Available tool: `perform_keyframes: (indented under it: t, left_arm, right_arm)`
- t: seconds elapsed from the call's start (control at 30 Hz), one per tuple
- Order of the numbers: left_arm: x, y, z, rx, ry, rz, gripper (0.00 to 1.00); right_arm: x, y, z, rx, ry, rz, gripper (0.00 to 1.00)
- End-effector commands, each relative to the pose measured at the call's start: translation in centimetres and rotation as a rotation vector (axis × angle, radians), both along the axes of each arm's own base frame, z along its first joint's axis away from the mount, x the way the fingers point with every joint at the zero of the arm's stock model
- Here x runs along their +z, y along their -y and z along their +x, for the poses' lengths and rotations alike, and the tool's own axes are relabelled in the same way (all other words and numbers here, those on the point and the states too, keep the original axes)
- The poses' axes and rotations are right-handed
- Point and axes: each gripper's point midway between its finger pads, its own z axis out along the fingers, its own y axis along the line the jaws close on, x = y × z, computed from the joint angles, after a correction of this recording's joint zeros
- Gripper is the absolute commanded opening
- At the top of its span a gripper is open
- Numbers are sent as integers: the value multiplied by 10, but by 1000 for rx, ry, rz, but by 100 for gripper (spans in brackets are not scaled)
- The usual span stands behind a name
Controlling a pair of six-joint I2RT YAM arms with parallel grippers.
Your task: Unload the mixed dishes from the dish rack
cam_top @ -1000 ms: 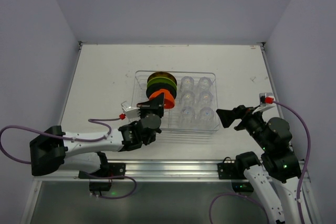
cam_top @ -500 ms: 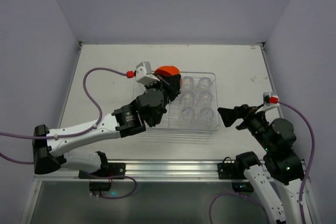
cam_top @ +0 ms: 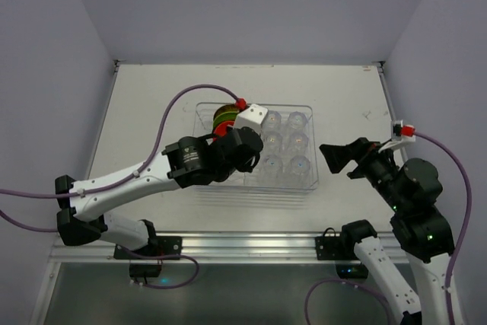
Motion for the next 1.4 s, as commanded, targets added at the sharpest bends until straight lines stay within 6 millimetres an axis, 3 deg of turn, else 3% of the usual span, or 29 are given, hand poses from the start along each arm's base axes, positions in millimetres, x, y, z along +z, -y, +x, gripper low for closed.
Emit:
perform_keyframes:
  t: [0.0, 0.2, 0.33, 0.43, 0.53, 0.67, 0.8, 0.9, 0.97, 1.07, 1.1, 1.23, 1.37]
  left_arm:
    - [-31, -31, -42, -146, -124, 262, 0]
    - [-73, -10, -114, -495, -181, 420, 0]
    - [-116, 15, -170, -803, -172, 544, 0]
    - [-127, 31, -188, -925, -155, 565, 0]
    - [-144, 37, -189, -987, -144, 617, 0]
    - [-146, 47, -189, -1042, -106, 678, 0]
    - [-139, 54, -196, -1108, -76, 693, 0]
    - [-141, 52, -197, -1128, -85, 735, 0]
    - [-142, 48, -199, -1130, -97, 753, 0]
    - [-144, 47, -203, -1139, -104, 761, 0]
    - [-144, 47, -203, -1140, -105, 761, 0]
    - [-144, 44, -201, -1134, -98, 768, 0]
    - [-138, 46, -198, -1130, -69, 756, 0]
  right_arm:
    - [1, -22, 4, 109, -73, 15, 99]
    - [-10, -46, 9, 267, -163, -17, 99]
    - [-27, -60, 6, 357, -260, -31, 89]
    - [-50, -70, -2, 409, -331, -91, 87]
    - [-77, -81, -15, 470, -414, -179, 82]
    - [-115, -94, -33, 548, -512, -305, 75]
    - [-143, -118, -72, 710, -581, -421, 66]
    - [-164, -121, -89, 730, -629, -574, 64]
    - [-182, -112, -84, 657, -669, -685, 62]
    - [-190, -108, -80, 606, -673, -755, 55]
    - [-187, -111, -80, 612, -656, -739, 45]
    - [-177, -120, -83, 654, -637, -694, 24]
    - [-182, -123, -88, 682, -668, -713, 11]
